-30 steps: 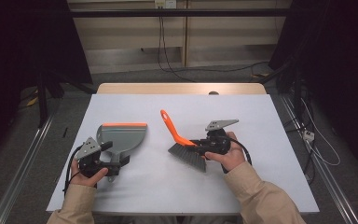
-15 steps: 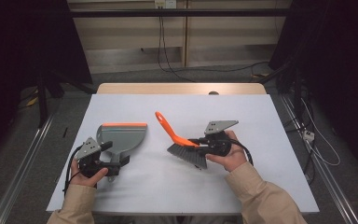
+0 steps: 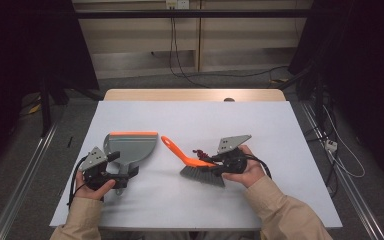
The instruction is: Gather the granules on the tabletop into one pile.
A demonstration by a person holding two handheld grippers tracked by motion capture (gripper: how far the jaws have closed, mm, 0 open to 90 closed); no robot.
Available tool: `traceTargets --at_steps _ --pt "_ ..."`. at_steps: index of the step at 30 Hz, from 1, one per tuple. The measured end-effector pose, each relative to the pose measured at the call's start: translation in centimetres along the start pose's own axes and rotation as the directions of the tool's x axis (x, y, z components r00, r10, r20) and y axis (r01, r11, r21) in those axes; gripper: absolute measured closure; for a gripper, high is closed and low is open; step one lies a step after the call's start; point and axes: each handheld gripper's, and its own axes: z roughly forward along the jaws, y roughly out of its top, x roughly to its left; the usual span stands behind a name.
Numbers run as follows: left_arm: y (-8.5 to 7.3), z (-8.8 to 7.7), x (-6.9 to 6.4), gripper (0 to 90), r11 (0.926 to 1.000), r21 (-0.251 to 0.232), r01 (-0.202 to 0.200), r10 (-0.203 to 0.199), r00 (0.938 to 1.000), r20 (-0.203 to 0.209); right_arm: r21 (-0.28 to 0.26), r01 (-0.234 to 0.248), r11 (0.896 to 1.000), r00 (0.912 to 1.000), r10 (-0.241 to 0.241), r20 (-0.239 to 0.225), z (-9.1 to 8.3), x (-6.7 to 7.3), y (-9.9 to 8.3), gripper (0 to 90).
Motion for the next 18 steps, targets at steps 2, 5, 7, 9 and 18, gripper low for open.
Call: traceTargets --at_steps 2,5,7,9,18 --pt "0.0 0.0 0.0 5.9 1.0000 0.002 0.001 -0.001 1.0000 -0.003 0.005 0.010 1.000 0.9999 -0.010 0.005 0.1 -0.4 0.1 70.7" --pt "0.0 0.0 0.1 5.9 1.0000 0.001 0.003 -0.003 1.0000 -0.003 0.006 0.019 1.000 0.9998 -0.019 -0.005 0.4 -1.0 0.2 70.7" --pt "-0.1 0.0 0.1 5.9 1.0000 0.002 0.003 -0.003 1.0000 -0.002 0.007 0.026 1.000 0.9997 -0.026 -0.002 0.5 -1.4 0.3 70.6" --pt "-0.1 0.1 0.1 5.9 1.0000 0.004 0.002 -0.002 1.0000 -0.002 0.003 0.027 1.000 0.9996 -0.027 0.002 0.6 -1.8 0.4 70.6" --pt "-0.1 0.1 0.1 5.9 1.0000 0.004 0.003 -0.003 1.0000 -0.001 -0.008 0.046 0.999 0.9989 -0.046 0.004 1.0 -2.9 0.7 70.6"
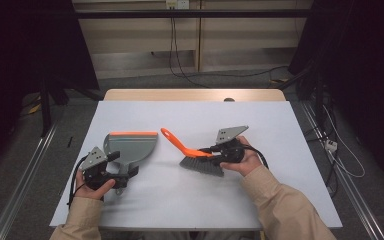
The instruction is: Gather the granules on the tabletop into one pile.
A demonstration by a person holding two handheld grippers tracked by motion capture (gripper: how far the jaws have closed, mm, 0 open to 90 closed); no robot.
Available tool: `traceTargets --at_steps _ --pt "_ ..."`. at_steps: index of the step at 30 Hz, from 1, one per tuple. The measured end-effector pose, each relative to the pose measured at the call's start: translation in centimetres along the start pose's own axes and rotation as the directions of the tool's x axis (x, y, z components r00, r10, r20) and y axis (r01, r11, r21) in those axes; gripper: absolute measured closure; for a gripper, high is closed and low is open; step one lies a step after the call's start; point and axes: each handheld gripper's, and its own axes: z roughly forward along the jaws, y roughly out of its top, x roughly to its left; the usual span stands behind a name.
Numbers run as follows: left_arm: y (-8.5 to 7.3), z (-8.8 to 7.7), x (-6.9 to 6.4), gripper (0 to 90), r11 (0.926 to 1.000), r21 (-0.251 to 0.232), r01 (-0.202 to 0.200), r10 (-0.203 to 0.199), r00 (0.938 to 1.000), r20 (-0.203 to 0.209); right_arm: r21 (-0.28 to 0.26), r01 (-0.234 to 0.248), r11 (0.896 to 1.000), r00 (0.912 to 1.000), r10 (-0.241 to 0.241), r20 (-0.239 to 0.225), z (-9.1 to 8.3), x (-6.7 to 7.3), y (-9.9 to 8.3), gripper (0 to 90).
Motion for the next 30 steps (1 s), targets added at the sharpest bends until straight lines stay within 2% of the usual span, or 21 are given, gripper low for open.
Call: traceTargets --at_steps 6,10,12,14,17,20,23,28,30 --pt "0.0 0.0 0.0 5.9 1.0000 -0.001 0.001 -0.001 1.0000 0.000 -0.028 -0.010 1.000 0.9999 0.009 -0.013 -0.4 0.1 0.4 70.7" --pt "0.0 0.0 0.0 5.9 1.0000 0.002 -0.005 0.005 1.0000 0.001 -0.097 -0.011 0.995 0.9998 0.012 0.016 -1.8 -0.4 1.6 70.8" --pt "0.0 0.1 0.0 5.9 1.0000 0.003 -0.003 0.003 1.0000 0.000 -0.097 0.006 0.995 0.9986 -0.001 0.053 -2.3 -1.0 2.1 70.8" --pt "0.0 0.1 0.0 5.9 1.0000 0.004 -0.004 0.004 1.0000 0.001 -0.076 0.044 0.996 0.9951 -0.037 0.092 -2.3 -1.6 2.4 70.8" --pt "0.0 0.1 0.0 5.9 1.0000 0.004 -0.002 0.002 1.0000 0.001 -0.043 0.108 0.993 0.9884 -0.102 0.112 -1.7 -2.6 2.4 70.8" --pt "-0.1 0.1 0.1 5.9 1.0000 0.004 0.001 -0.001 1.0000 -0.001 -0.023 0.156 0.988 0.9818 -0.152 0.114 -0.7 -3.7 2.2 70.8" --pt "-0.1 0.0 0.2 5.9 1.0000 0.004 0.003 -0.003 1.0000 -0.002 -0.024 0.198 0.980 0.9741 -0.194 0.117 0.0 -4.7 1.9 70.8" --pt "-0.1 0.1 0.2 5.9 1.0000 0.001 0.007 -0.007 1.0000 0.000 -0.011 0.229 0.973 0.9676 -0.226 0.113 1.0 -5.9 1.7 70.8" --pt "-0.1 0.1 0.2 5.9 1.0000 0.003 0.008 -0.008 1.0000 -0.001 0.010 0.258 0.966 0.9610 -0.257 0.101 1.4 -6.2 1.6 70.8"
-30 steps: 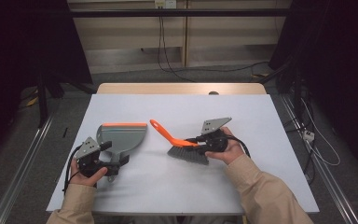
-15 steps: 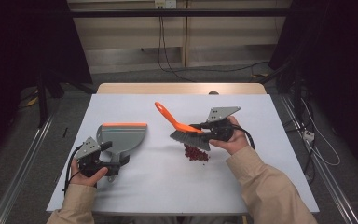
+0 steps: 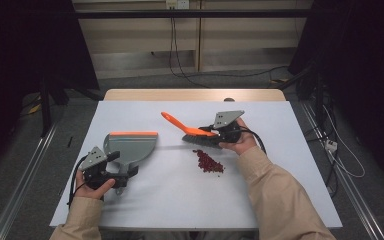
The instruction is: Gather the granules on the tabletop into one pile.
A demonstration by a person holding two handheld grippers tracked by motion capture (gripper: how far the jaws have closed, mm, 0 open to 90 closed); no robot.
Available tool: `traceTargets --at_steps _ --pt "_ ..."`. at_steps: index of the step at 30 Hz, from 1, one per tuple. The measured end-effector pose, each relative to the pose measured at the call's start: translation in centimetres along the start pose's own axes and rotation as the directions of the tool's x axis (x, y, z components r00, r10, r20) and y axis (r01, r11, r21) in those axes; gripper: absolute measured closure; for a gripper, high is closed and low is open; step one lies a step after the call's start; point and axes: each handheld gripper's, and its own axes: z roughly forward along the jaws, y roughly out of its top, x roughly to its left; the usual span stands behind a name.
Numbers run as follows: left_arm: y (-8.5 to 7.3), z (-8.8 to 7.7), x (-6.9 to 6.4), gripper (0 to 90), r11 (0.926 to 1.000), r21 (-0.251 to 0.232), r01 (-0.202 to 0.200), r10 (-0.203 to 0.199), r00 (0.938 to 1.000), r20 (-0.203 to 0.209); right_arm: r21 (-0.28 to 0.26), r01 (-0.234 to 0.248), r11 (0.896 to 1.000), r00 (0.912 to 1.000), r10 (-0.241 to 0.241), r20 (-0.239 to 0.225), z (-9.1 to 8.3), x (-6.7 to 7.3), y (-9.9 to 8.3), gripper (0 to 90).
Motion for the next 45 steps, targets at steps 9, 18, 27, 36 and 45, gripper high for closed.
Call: traceTargets --at_steps 9,18,27,36,45 --pt "0.0 0.0 -0.1 5.9 1.0000 0.000 0.003 -0.003 1.0000 -0.001 0.014 0.084 0.996 0.9934 -0.083 -0.080 -0.2 0.6 0.1 71.0" --pt "0.0 0.0 0.0 5.9 1.0000 -0.001 0.001 -0.001 1.0000 -0.002 0.037 0.097 0.995 0.9892 -0.093 -0.114 -1.2 1.0 0.0 71.0" --pt "0.0 -0.1 -0.1 5.9 1.0000 -0.006 0.003 -0.003 1.0000 -0.003 0.054 0.086 0.995 0.9909 -0.080 -0.109 -2.7 1.5 -0.6 71.0" --pt "0.0 0.0 -0.1 5.9 1.0000 -0.003 -0.002 0.002 1.0000 -0.004 0.048 0.049 0.998 0.9956 -0.045 -0.082 -4.3 2.2 -1.5 71.0" --pt "0.0 -0.1 -0.2 5.9 1.0000 -0.004 -0.003 0.003 1.0000 -0.004 0.058 0.035 0.998 0.9976 -0.031 -0.061 -5.6 2.7 -1.6 71.0"
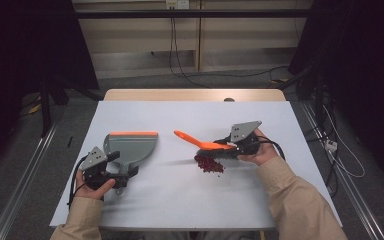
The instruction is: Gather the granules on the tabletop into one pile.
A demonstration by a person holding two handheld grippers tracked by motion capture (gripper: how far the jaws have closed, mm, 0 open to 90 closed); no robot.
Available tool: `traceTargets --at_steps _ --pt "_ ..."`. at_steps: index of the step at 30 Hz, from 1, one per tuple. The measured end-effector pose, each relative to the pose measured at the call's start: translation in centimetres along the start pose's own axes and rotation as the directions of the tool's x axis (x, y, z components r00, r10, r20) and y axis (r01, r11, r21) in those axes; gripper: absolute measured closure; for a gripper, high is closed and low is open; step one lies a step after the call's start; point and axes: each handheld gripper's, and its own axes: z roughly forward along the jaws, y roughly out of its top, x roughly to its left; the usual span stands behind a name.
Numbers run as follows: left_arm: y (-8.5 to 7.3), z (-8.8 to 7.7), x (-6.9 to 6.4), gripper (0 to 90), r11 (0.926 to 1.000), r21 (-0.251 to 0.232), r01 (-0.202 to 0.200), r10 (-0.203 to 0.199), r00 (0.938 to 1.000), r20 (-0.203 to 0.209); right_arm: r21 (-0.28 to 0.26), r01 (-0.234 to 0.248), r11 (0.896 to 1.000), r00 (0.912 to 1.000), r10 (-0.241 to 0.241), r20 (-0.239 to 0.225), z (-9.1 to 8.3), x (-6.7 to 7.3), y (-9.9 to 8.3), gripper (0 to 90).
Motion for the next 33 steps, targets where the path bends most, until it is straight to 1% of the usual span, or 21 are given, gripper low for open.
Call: traceTargets --at_steps 3,4,6,8,9,12,14,16,17,19,22,27,30,33 --pt "0.0 0.0 0.0 5.9 1.0000 -0.003 0.000 0.000 1.0000 0.001 -0.036 -0.022 0.999 0.9996 0.022 0.015 -0.3 -0.4 0.3 71.0" --pt "0.0 0.0 0.0 5.9 1.0000 -0.003 -0.001 0.001 1.0000 0.001 -0.046 -0.021 0.999 0.9995 0.022 0.021 -0.2 -0.6 0.5 71.0" --pt "0.0 0.0 0.0 5.9 1.0000 -0.003 0.003 -0.003 1.0000 0.000 -0.054 -0.015 0.998 0.9997 0.016 0.019 0.5 -0.9 1.0 71.0" --pt "0.0 0.0 0.0 5.9 1.0000 -0.001 0.001 -0.001 1.0000 0.000 -0.056 -0.008 0.998 1.0000 0.008 0.003 1.6 -1.2 1.7 71.0" --pt "0.0 0.0 0.0 5.9 1.0000 -0.001 0.002 -0.002 1.0000 0.000 -0.054 0.006 0.999 1.0000 -0.007 -0.001 2.3 -1.3 2.1 71.0" --pt "0.0 0.0 0.1 5.9 1.0000 -0.002 0.003 -0.002 1.0000 0.001 -0.064 0.028 0.998 0.9989 -0.030 -0.036 4.3 -1.6 3.1 70.9" --pt "0.0 0.0 0.1 5.9 1.0000 -0.001 0.005 -0.005 1.0000 0.002 -0.053 0.050 0.997 0.9968 -0.053 -0.059 5.6 -1.5 3.6 70.9" --pt "0.0 -0.1 0.1 5.9 1.0000 -0.001 0.004 -0.004 1.0000 0.002 -0.034 0.070 0.997 0.9937 -0.073 -0.086 6.5 -1.4 3.8 70.9" --pt "0.0 -0.1 0.2 5.9 1.0000 -0.002 0.005 -0.005 1.0000 0.002 -0.045 0.062 0.997 0.9927 -0.067 -0.101 6.6 -1.3 3.8 71.0" --pt "0.0 -0.1 0.2 5.9 1.0000 -0.005 0.006 -0.006 1.0000 0.002 -0.039 0.069 0.997 0.9910 -0.073 -0.112 6.5 -1.1 3.7 71.0" --pt "0.0 -0.1 0.1 5.9 1.0000 -0.005 0.005 -0.005 1.0000 0.001 -0.024 0.076 0.997 0.9902 -0.078 -0.116 5.6 -1.1 3.3 71.0" --pt "0.0 0.0 0.1 5.9 1.0000 -0.002 0.003 -0.003 1.0000 0.001 -0.024 0.060 0.998 0.9922 -0.062 -0.108 4.2 -1.0 2.3 71.0" --pt "0.0 0.0 0.1 5.9 1.0000 0.000 0.000 0.000 1.0000 0.000 -0.021 0.065 0.998 0.9925 -0.066 -0.103 3.7 -0.7 2.0 71.0" --pt "0.0 0.0 0.1 5.9 1.0000 -0.001 0.002 -0.002 1.0000 -0.001 -0.023 0.054 0.998 0.9936 -0.056 -0.099 3.3 -0.5 1.7 71.1"
